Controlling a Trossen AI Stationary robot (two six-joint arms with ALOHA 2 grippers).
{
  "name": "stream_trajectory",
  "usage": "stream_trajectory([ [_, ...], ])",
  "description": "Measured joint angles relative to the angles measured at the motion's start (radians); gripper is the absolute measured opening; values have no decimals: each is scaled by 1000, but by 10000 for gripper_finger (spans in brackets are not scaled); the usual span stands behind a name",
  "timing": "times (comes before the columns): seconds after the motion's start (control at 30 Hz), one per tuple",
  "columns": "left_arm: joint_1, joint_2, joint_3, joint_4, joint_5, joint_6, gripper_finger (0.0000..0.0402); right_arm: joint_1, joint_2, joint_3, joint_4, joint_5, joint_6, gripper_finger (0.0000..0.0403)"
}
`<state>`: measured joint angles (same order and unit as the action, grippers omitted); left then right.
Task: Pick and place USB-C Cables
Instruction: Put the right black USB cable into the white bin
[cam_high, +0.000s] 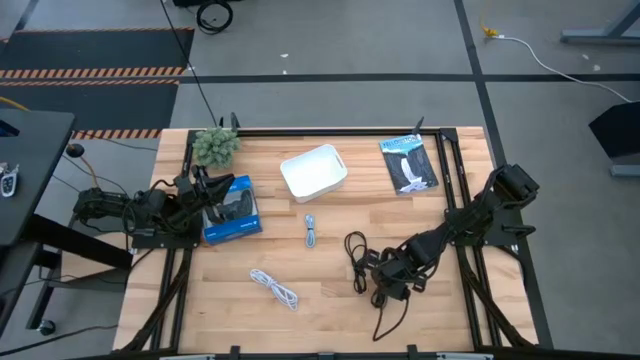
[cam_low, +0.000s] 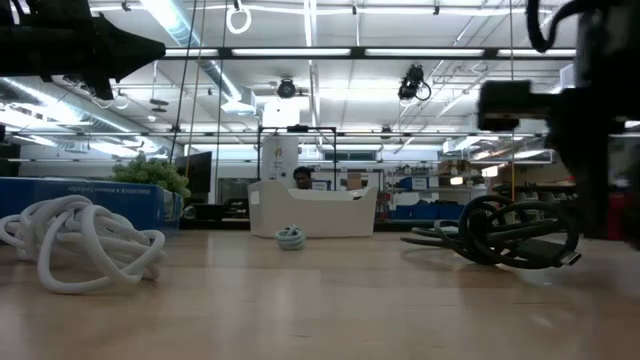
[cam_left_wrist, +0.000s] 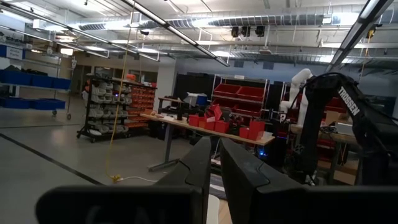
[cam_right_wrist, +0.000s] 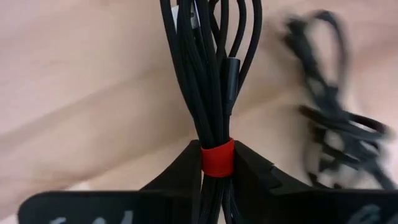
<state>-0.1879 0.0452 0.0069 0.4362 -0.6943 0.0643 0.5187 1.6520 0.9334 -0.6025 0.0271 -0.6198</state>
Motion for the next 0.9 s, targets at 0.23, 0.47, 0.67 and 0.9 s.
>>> stream_trajectory([
  [0.23, 0, 0, 0, 0, 0, 0, 43, -57, 0, 164, -94, 45, 25, 73],
  [0.47, 0, 0, 0, 0, 0, 0, 43, -95, 0, 381, -167, 29, 23, 73],
  [0.67, 0, 0, 0, 0, 0, 0, 43, -119, 0, 567, -170, -1, 25, 73],
  [0.9, 0, 0, 0, 0, 0, 0, 43, -139, -1, 726, -169, 0, 25, 73],
])
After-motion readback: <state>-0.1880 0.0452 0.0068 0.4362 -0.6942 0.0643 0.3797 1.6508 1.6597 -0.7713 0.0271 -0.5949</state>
